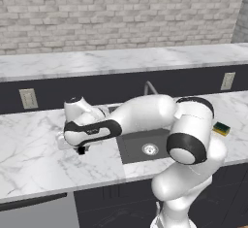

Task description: Pick the pan and sponge and place them into the sink. Then turn on the water.

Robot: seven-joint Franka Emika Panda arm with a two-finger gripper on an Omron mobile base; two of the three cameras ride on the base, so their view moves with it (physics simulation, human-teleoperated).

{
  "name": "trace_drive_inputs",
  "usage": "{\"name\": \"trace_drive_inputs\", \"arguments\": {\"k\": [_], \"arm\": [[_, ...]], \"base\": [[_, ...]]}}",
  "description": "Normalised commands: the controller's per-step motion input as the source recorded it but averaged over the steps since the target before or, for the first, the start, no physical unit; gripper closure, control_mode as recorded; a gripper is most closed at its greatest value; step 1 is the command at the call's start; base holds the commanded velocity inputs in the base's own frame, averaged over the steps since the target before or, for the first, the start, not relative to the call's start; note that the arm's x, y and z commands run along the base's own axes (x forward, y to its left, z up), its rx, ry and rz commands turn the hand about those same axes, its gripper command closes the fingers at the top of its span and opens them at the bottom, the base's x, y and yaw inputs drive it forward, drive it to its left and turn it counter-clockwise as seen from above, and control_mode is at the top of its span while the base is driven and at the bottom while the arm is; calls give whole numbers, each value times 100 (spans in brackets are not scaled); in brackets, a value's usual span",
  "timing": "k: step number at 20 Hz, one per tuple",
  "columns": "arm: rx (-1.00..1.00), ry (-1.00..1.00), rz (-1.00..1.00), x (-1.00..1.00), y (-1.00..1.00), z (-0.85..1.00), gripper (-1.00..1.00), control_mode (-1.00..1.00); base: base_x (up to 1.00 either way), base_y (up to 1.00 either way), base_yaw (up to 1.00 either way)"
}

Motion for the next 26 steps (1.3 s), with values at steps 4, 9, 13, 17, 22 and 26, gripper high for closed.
{"name": "trace_drive_inputs", "arguments": {"k": [4,9,13,17,22,26], "arm": [[1,0,-13,-7,-20,60,100,-100],[0,0,-16,-1,-20,49,100,-100],[0,2,-16,1,-26,31,100,-100],[0,1,-14,2,-30,16,100,-100],[0,0,-11,0,-39,8,100,-100],[0,0,-10,-7,-41,2,100,-100]], "base": [[0,0,0],[0,0,0],[0,0,0],[0,0,0],[0,0,0],[0,0,0]]}}
